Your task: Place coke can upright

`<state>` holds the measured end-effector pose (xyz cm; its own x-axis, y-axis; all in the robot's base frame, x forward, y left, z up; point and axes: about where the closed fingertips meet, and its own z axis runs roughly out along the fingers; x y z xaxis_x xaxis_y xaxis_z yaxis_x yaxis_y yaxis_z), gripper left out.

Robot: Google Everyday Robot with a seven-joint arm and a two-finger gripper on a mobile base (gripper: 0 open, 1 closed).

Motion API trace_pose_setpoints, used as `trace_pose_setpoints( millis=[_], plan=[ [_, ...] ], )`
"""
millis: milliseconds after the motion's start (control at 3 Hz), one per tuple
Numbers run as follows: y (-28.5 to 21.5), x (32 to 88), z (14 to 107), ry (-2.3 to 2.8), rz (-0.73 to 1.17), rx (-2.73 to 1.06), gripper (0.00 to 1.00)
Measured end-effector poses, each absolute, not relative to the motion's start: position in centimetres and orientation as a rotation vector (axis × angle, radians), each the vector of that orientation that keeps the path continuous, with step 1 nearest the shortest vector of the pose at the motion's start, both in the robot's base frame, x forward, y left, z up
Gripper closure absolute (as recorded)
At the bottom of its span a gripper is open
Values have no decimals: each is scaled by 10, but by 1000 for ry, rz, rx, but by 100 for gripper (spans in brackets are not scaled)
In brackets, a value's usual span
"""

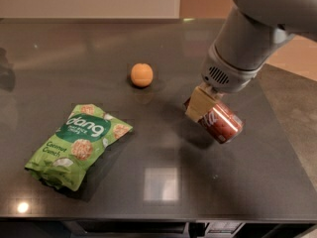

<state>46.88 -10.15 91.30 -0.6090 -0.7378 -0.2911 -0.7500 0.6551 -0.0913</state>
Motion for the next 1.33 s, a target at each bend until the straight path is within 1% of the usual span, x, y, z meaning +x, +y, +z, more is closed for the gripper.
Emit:
trace_pose_setpoints(
  millis=[1333],
  plan=[
    [-114,469,928,2055,294,-1134,100]
  ],
)
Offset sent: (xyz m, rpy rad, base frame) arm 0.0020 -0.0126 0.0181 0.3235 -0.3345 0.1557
